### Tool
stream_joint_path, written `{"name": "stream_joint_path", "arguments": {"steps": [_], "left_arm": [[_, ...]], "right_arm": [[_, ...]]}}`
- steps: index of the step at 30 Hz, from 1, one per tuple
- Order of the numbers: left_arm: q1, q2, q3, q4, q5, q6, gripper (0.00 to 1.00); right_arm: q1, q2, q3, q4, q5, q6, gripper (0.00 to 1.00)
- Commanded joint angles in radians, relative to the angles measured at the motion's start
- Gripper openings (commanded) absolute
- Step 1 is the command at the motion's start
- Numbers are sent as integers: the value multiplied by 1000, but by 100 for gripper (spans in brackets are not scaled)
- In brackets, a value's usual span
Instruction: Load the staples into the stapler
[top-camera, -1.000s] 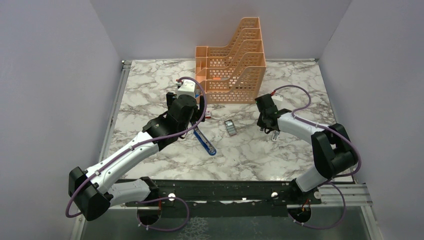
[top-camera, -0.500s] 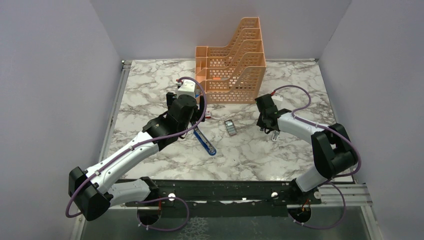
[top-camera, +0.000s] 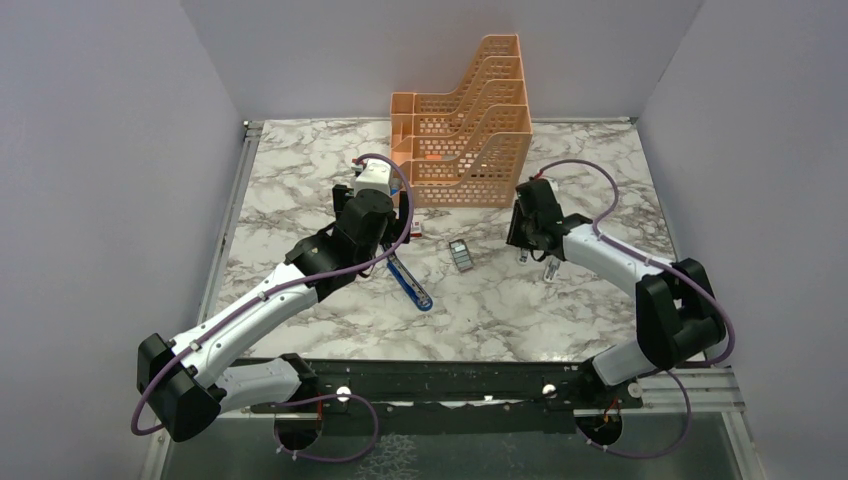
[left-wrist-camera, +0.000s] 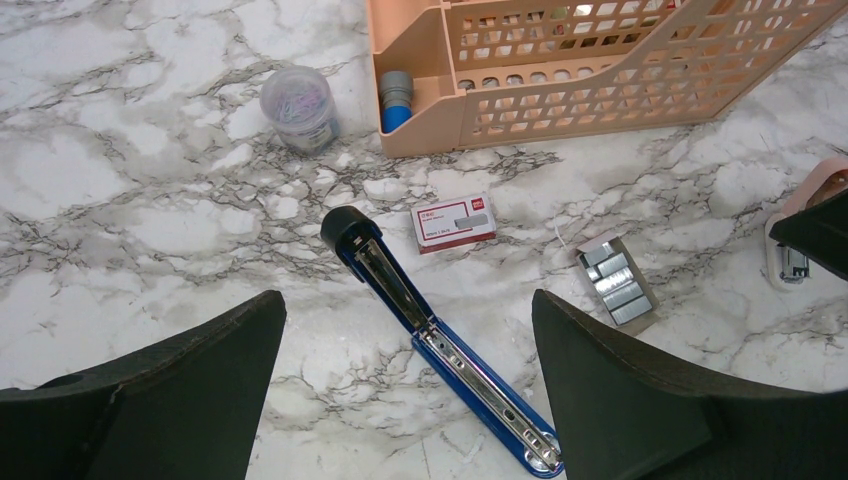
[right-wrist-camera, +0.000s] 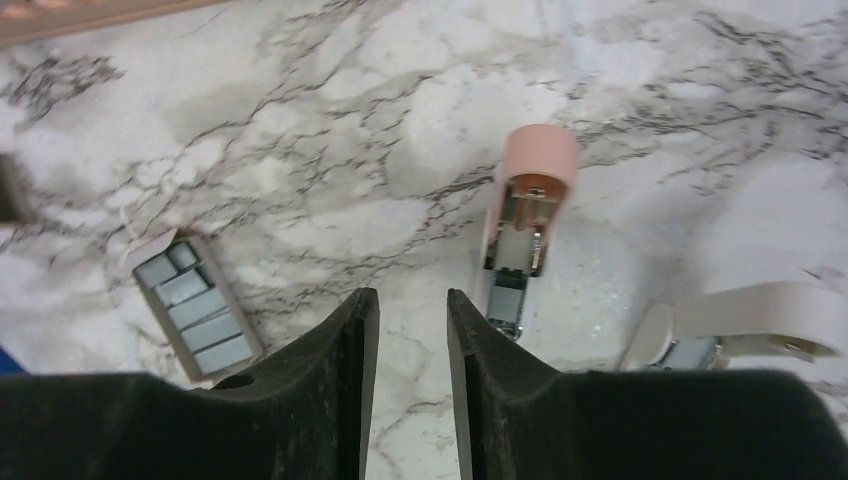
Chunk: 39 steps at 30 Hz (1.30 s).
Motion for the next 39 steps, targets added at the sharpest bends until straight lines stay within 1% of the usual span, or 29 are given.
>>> {"name": "stream_joint_path", "arguments": {"steps": [1, 4, 5, 7, 9, 11, 13, 23, 31, 36, 39], "left_arm": [[0, -1, -3, 22, 2, 4, 94], [0, 2, -3, 22, 3, 2, 94], [0, 1, -3, 22, 3, 2, 94], [0, 3, -2, 22, 2, 3, 94], [0, 4, -2, 22, 2, 2, 94], [0, 6, -2, 22, 1, 4, 94], [0, 5, -2, 22, 0, 5, 94], [0, 6, -2, 22, -14, 9, 94], [0, 11, 0, 22, -22, 11, 93], [0, 15, 0, 22, -22, 14, 94], [0, 14, 0, 22, -23, 14, 94]], "right_arm": [[18, -1, 26, 59, -203, -106, 39], [66, 24, 41, 74, -230, -152, 45], [86, 36, 50, 75, -229, -167, 49], [129, 65, 76, 71, -206, -194, 52], [166, 104, 109, 58, -186, -216, 50], [199, 151, 144, 45, -157, -231, 45], [222, 199, 182, 30, -121, -236, 43], [279, 345, 278, 13, -66, -266, 42], [287, 364, 292, 19, -14, -262, 42], [290, 338, 290, 29, -13, -270, 42], [293, 310, 282, 47, -39, -281, 42]]}}
